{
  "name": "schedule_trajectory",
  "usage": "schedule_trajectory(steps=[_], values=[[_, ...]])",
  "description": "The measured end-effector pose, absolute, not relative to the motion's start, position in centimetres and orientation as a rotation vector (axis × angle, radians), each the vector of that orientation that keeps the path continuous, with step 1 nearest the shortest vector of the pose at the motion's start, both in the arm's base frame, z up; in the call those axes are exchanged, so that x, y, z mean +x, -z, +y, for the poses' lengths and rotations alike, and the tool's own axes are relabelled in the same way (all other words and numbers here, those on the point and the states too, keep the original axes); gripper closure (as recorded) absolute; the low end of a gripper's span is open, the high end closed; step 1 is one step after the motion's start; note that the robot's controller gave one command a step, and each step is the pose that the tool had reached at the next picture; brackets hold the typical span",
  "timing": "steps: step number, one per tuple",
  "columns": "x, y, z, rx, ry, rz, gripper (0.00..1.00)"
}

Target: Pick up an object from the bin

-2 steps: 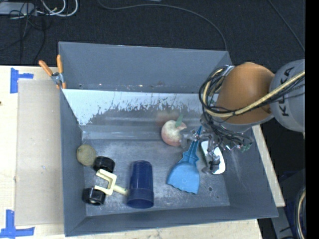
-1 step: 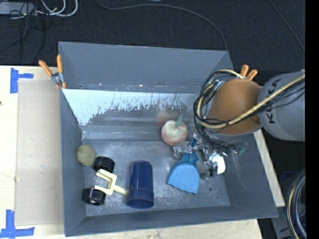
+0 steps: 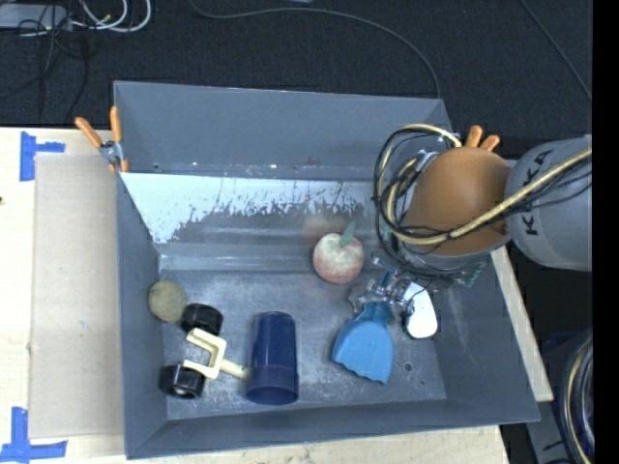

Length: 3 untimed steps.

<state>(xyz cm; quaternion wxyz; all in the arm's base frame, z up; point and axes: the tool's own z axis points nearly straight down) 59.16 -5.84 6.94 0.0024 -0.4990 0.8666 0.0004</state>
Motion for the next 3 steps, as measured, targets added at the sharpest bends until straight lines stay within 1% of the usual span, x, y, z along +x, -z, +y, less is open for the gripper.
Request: schedule_trajectory(steps=[2, 3], values=[[59.0, -7.2, -5.8, -1.565, -0.006, 2.722, 1.0], [58.9, -8.9, -5.8, -1.567, -0.009, 2.725, 1.0]])
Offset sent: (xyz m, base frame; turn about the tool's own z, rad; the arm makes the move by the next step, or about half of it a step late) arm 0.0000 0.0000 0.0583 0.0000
